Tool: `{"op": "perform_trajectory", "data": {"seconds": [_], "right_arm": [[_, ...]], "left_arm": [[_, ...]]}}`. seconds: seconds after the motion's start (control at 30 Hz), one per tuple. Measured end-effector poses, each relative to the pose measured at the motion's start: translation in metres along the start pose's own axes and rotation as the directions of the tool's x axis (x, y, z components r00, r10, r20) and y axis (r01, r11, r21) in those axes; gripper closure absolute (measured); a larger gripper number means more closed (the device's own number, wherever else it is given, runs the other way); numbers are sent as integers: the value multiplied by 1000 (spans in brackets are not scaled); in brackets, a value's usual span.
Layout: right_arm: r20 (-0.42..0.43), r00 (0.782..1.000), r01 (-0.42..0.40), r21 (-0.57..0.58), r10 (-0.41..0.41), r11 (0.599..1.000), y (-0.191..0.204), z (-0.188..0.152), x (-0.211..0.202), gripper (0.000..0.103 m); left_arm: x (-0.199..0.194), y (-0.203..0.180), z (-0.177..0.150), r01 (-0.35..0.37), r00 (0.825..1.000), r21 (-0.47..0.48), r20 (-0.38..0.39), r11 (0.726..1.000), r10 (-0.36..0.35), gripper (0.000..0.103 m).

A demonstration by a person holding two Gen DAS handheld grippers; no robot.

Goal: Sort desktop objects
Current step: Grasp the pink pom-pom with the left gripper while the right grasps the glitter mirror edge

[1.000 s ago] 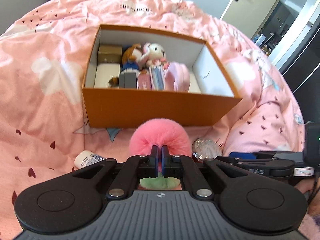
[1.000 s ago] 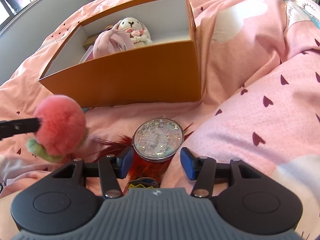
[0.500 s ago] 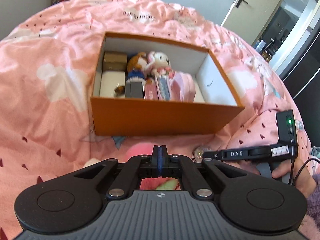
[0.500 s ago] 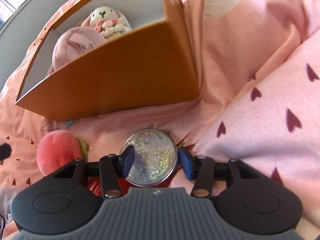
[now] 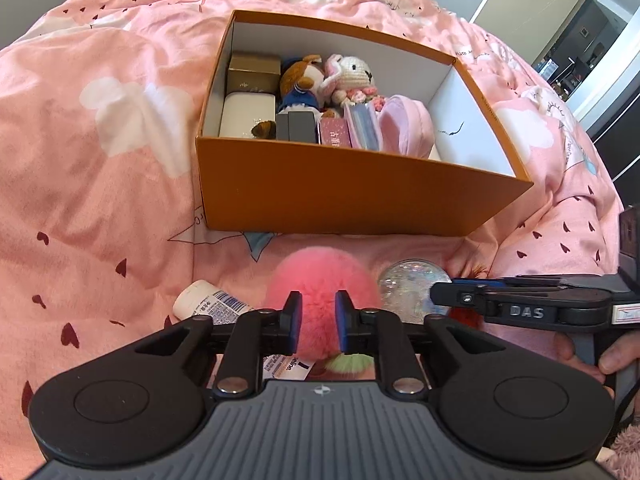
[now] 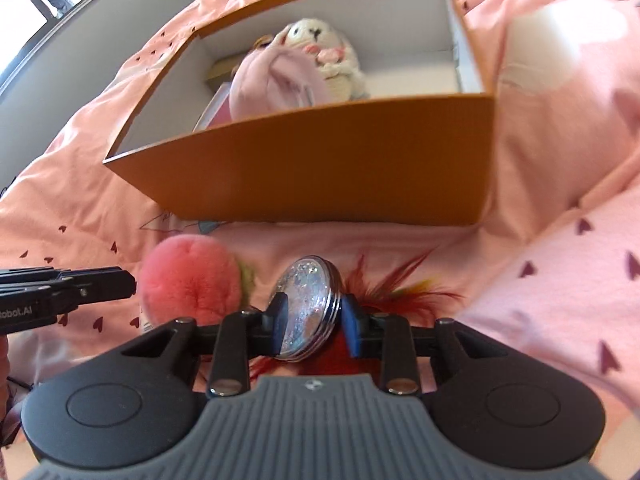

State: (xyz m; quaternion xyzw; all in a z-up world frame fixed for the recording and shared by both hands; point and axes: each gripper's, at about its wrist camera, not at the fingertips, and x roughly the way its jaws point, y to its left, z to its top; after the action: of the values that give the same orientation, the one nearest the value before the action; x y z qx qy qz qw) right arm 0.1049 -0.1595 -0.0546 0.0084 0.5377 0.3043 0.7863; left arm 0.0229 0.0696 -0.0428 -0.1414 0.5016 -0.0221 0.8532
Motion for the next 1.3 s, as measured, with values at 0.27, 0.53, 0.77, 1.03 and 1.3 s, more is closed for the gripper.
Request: {"op": "perform_trajectory", "data": {"seconds": [0.27,0.53,0.77,1.03,1.3], "right_arm": [[-51,999,-8,19,9,1000,-5,3,27,63],[-33,999,-16,-41,15,999,10,-1,15,72],[-4,996,-93,-114,94,989,34,-2,-3,72],[-76,994,-85,-119,76,989,38,3,16,82],[13,999,-40,-23,40,999,14,2,-14,89]], "left_arm": [[7,2,-2,-1,1000,-7,-21,1000,0,72],[7,1,-4,2,1000,-1,-22,1000,-2,68],[8,3,-4,10,1000,-10,-23,1000,-10,62],[8,4,-4,13,1000,-18,-20,1000,-14,57],[12,-13,1,-1,1000,52,-3,999,1,43]]}}
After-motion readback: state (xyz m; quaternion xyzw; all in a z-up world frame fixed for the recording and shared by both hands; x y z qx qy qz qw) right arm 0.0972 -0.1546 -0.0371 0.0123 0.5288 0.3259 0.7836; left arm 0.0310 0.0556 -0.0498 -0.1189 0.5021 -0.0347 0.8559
